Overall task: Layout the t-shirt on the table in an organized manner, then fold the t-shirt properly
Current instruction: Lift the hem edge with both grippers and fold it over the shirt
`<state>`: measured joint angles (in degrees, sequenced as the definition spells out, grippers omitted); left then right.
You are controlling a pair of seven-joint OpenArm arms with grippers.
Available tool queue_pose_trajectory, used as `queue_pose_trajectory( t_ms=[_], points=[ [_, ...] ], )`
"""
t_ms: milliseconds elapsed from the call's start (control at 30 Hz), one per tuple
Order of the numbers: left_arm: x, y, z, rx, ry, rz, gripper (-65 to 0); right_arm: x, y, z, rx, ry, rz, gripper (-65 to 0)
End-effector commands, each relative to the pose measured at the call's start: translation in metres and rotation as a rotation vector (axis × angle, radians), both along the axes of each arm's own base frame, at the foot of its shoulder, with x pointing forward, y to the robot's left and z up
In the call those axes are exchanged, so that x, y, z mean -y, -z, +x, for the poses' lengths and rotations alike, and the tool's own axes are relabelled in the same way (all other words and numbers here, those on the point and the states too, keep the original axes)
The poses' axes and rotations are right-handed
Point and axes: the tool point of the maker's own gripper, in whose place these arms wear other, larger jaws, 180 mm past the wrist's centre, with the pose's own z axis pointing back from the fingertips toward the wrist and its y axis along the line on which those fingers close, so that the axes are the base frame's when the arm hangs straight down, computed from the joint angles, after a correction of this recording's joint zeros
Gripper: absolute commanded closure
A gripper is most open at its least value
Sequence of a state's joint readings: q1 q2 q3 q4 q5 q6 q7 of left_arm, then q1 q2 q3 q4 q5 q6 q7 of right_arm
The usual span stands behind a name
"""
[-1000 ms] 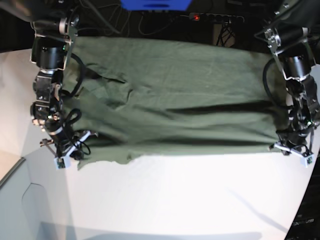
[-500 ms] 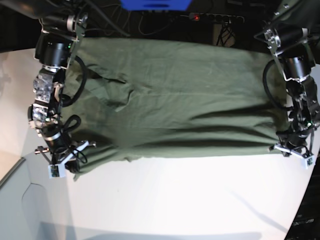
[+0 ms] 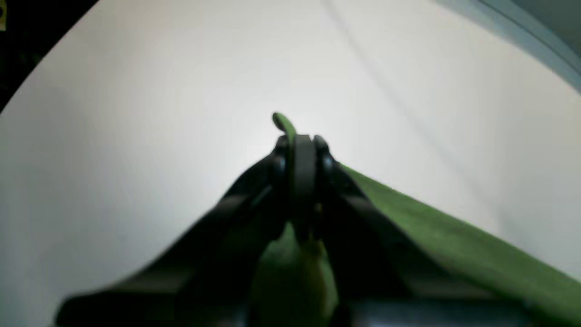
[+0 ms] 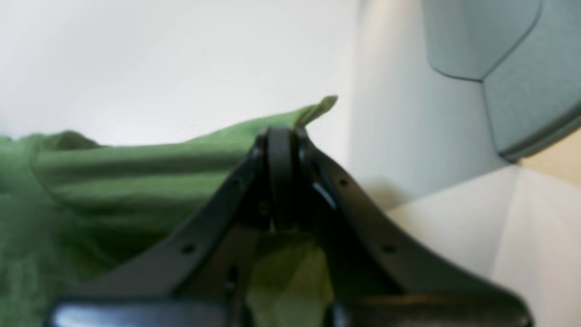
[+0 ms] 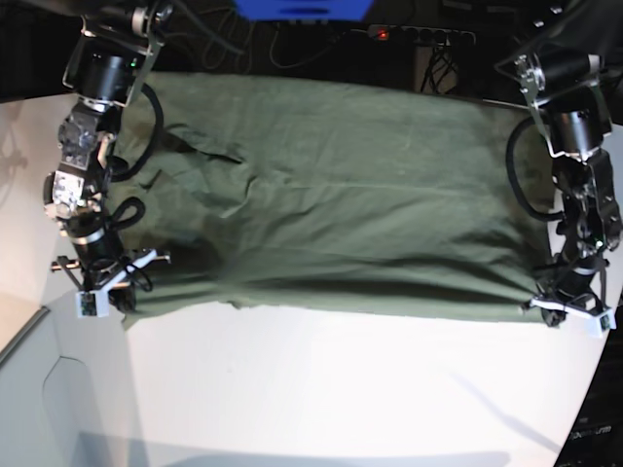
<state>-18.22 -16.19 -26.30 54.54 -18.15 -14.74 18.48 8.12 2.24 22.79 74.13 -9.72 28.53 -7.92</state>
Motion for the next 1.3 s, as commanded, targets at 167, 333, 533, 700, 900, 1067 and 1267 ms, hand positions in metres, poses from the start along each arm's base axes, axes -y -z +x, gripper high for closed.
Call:
queue_pose_trajectory(
  t_ms=[167, 333, 533, 700, 900, 1067, 1267],
  points=[
    [-0.011, -0.016, -0.011, 0.053, -0.010, 0.052, 0.0, -0.004, -0.022, -0.011, 0.076, -0.007, -0.017, 0.0],
    [-0.005, -0.020, -0.034, 0.066, 0.018, 0.103, 0.0, -0.013, -0.012, -0.034, 0.051, -0.009, -0.012, 0.0],
    [0.001, -0.018, -0.058, 0.055, 0.044, 0.142, 0.0, -0.025, -0.016, -0.066, 0.049, -0.007, -0.018, 0.0],
    [-0.008, -0.008, -0.081, 0.036, 0.011, 0.111, 0.0, -0.030, -0.023, -0.094, 0.048, -0.004, -0.037, 0.0],
    [-0.018, 0.002, -0.104, 0.050, -0.058, -0.007, 0.0, -0.035, -0.020, -0.119, 0.018, 0.001, -0.039, 0.0],
    [-0.016, 0.012, -0.115, 0.022, -0.060, -0.013, 0.0, -0.035, -0.005, -0.138, -0.036, 0.000, -0.038, 0.0],
    [-0.016, 0.024, -0.127, -0.012, -0.065, -0.021, 0.0, -0.036, 0.006, -0.161, -0.090, -0.002, -0.039, 0.0]
  ],
)
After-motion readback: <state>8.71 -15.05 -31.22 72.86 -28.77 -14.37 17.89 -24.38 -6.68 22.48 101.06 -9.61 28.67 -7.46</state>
